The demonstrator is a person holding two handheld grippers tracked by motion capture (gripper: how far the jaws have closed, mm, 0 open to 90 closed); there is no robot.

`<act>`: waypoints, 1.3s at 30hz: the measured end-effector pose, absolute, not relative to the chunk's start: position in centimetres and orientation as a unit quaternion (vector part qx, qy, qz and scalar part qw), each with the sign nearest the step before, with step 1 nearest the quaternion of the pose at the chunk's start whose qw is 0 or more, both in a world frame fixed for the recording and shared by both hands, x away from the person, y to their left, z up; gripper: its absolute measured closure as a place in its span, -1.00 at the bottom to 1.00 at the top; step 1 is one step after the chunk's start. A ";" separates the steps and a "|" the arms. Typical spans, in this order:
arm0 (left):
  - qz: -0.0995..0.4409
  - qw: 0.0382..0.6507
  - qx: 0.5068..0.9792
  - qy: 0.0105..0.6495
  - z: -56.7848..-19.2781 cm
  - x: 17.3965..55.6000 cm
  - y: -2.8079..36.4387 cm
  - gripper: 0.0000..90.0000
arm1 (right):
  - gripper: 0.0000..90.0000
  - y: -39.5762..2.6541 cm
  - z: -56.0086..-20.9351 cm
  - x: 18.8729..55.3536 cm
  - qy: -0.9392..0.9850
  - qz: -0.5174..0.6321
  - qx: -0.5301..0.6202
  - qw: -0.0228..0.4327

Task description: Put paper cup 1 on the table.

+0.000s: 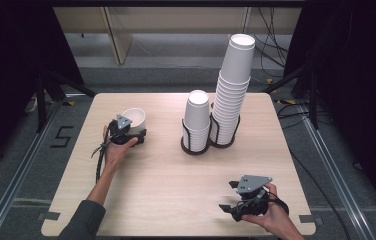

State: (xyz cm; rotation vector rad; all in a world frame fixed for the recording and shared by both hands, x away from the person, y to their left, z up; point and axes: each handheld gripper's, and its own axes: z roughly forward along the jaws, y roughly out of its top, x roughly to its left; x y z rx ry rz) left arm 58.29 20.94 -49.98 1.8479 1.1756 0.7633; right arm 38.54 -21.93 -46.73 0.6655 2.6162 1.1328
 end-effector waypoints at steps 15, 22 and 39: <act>0.282 0.402 0.743 0.455 -50.1 56.2 21.8 -0.68 | -0.57 -22.1 -46.7 38.5 0.889 0.384 0.225 0.108; 0.270 0.405 0.734 0.473 -49.9 54.3 22.1 -0.68 | -0.57 -22.1 -46.6 38.5 0.886 0.387 0.229 0.111; 0.283 0.456 0.730 0.423 -48.0 45.4 19.8 -0.68 | -0.58 -22.5 -46.6 38.9 0.875 0.398 0.248 0.121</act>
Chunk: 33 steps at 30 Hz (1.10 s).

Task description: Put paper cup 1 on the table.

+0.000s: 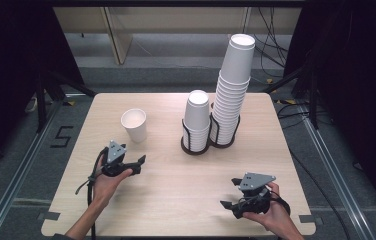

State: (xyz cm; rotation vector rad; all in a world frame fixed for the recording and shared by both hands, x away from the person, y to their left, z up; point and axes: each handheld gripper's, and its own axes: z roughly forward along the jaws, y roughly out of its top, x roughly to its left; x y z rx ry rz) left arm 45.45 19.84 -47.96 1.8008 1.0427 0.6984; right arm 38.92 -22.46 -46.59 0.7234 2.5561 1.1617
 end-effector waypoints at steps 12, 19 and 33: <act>0.272 0.489 0.723 0.405 -47.3 39.1 18.2 -0.68 | -0.58 -23.0 -46.5 39.1 0.864 0.408 0.269 0.120; 0.249 0.497 0.730 0.398 -48.1 37.5 17.7 -0.68 | -0.57 -23.1 -46.8 39.1 0.863 0.405 0.273 0.125; 0.227 0.496 0.762 0.349 -48.1 35.2 15.0 -0.68 | -0.57 -23.0 -47.2 39.4 0.865 0.400 0.278 0.120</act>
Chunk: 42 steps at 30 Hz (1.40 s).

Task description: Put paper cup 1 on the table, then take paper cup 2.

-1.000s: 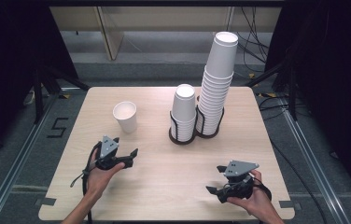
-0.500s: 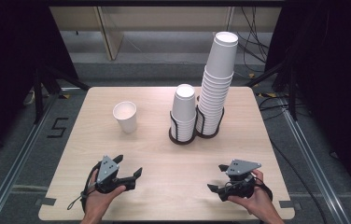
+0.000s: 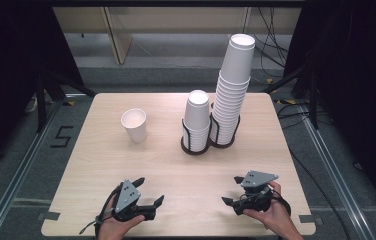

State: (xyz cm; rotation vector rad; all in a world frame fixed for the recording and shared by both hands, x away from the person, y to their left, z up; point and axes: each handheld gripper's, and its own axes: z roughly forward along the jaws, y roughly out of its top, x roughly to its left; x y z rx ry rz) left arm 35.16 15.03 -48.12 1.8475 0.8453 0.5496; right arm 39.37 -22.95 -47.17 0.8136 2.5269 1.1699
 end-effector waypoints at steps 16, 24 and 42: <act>0.238 0.488 0.760 0.358 -48.5 35.5 15.9 -0.68 | -0.59 -24.0 -44.9 40.5 0.826 0.437 0.316 0.161; 0.234 0.491 0.761 0.353 -48.7 35.7 15.8 -0.68 | -0.61 -24.9 -41.4 42.7 0.795 0.462 0.345 0.189; 0.238 0.482 0.761 0.362 -48.8 36.0 16.2 -0.68 | -0.63 -24.6 -32.5 48.4 0.746 0.500 0.368 0.243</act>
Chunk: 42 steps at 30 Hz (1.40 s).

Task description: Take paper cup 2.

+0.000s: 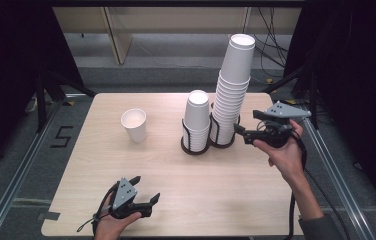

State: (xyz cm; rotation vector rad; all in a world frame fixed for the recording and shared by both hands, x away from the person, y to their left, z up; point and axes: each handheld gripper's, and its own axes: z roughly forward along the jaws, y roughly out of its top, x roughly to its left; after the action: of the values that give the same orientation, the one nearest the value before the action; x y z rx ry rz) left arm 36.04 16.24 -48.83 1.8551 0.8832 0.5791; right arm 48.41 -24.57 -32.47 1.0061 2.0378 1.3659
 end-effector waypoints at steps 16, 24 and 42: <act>0.232 0.482 0.767 0.356 -48.9 36.0 16.0 -0.68 | -0.65 -24.4 -25.4 53.6 0.706 0.517 0.401 0.270; 0.230 0.484 0.767 0.353 -48.8 35.9 15.9 -0.68 | -0.66 -23.4 -23.7 55.6 0.699 0.523 0.403 0.276; 0.229 0.483 0.771 0.346 -48.8 35.7 15.6 -0.68 | -0.72 -20.1 -23.8 59.6 0.691 0.507 0.428 0.286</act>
State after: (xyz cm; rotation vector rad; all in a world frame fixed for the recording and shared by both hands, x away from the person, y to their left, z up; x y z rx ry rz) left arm 35.72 15.63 -48.82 1.8792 0.8436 0.5574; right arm 59.62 -20.12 -23.80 1.1437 1.8486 1.3563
